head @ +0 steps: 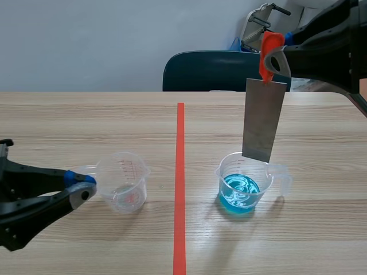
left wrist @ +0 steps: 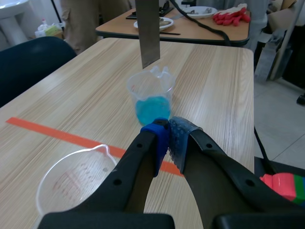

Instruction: Do the redox reaction experiment

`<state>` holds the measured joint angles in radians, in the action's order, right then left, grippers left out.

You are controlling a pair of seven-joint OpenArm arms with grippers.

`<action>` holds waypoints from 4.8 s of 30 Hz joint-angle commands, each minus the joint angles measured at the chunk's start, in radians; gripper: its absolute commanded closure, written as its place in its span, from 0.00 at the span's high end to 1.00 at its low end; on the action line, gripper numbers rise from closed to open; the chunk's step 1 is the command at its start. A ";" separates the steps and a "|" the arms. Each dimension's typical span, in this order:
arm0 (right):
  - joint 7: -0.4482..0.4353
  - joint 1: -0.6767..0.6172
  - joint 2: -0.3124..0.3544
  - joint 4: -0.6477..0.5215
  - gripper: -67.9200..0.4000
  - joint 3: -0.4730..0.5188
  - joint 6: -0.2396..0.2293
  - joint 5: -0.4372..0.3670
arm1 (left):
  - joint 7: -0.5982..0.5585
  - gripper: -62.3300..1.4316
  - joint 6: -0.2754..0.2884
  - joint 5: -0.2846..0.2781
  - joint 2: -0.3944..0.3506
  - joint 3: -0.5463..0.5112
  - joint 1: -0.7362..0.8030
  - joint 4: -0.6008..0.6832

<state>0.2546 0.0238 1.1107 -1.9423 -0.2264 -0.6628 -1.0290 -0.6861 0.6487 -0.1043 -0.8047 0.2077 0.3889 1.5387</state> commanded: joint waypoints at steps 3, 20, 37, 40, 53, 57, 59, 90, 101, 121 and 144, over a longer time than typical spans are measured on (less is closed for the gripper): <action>-0.035 0.016 0.005 -0.010 0.01 0.010 0.004 -0.011 | 0.051 0.05 -0.001 -0.045 0.042 0.074 -0.072 0.017; -0.039 0.023 -0.075 -0.010 0.01 0.061 0.004 -0.006 | 0.287 0.05 -0.143 -0.125 0.223 0.333 -0.345 -0.015; -0.029 0.023 -0.075 -0.010 0.01 0.108 0.003 -0.004 | 0.347 0.05 -0.266 -0.193 0.396 0.426 -0.472 -0.206; -0.028 0.023 -0.075 -0.010 0.01 0.108 0.003 -0.003 | 0.348 0.05 -0.266 -0.199 0.417 0.433 -0.484 -0.222; -0.026 0.023 -0.075 -0.010 0.01 0.108 0.003 -0.009 | 0.385 0.05 -0.306 -0.199 0.513 0.445 -0.489 -0.230; -0.026 0.023 -0.075 -0.010 0.01 0.108 0.003 -0.019 | 0.399 0.05 -0.321 -0.199 0.540 0.445 -0.489 -0.231; -0.026 0.023 -0.075 -0.010 0.01 0.108 0.003 -0.019 | 0.399 0.05 -0.325 -0.199 0.546 0.445 -0.489 -0.231; 0.035 0.020 -0.075 -0.010 0.01 0.108 0.003 -0.034 | 0.400 0.05 -0.393 -0.199 0.558 0.445 -0.489 -0.231; 0.061 0.009 -0.075 -0.010 0.01 0.108 0.003 -0.042 | 0.399 0.13 -0.392 -0.198 0.558 0.445 -0.489 -0.231; 0.054 -0.029 -0.074 -0.015 0.01 0.108 -0.083 -0.064 | 0.393 1.00 -0.384 -0.192 0.454 0.441 -0.481 -0.227; 0.061 -0.029 -0.074 -0.015 0.01 0.111 -0.083 -0.064 | 0.207 1.00 -0.368 -0.191 0.161 0.441 -0.294 -0.090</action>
<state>0.3264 -0.0170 1.0225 -1.9427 -0.1303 -0.7383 -1.0786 -0.4591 0.2813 -0.2890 -0.6456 0.6479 0.0952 1.4235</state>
